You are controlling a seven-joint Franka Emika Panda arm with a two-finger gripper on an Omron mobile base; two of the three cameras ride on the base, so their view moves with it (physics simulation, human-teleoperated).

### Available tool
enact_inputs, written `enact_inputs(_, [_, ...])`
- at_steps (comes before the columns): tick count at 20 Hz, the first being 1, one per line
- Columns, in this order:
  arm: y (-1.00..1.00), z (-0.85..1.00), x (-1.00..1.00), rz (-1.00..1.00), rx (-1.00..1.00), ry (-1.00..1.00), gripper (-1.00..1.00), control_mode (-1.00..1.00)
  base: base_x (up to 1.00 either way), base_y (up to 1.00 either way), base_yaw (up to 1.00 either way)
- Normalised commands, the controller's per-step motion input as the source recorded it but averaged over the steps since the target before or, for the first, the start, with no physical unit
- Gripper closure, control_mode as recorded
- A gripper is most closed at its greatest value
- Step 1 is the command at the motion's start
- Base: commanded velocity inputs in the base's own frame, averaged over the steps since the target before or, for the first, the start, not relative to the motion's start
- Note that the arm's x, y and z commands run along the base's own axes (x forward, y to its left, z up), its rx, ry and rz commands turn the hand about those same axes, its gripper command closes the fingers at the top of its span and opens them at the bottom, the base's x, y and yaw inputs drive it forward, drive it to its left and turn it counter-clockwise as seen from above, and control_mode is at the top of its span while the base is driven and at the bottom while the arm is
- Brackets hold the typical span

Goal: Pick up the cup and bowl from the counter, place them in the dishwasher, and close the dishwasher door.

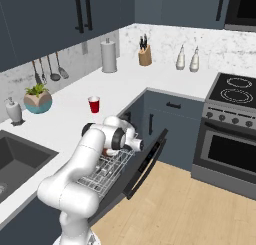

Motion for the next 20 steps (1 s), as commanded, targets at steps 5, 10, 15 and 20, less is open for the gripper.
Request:
enact_inputs(5, [-0.01,-0.32,0.11,0.0,-0.01,0.11,1.0,-1.0,0.0,0.0,0.0])
enact_inputs(10, [-0.43,-0.37,0.0,0.03,-0.03,0.06,1.0,-1.0,0.0,0.0,0.0])
enact_inputs(15, [-0.6,-0.05,-0.08,0.08,-0.01,0.0,-1.0,-1.0,0.0,0.0,0.0])
enact_inputs(20, [-0.25,0.13,-0.21,0.06,0.0,0.0,-1.0,-1.0,0.0,0.0,0.0])
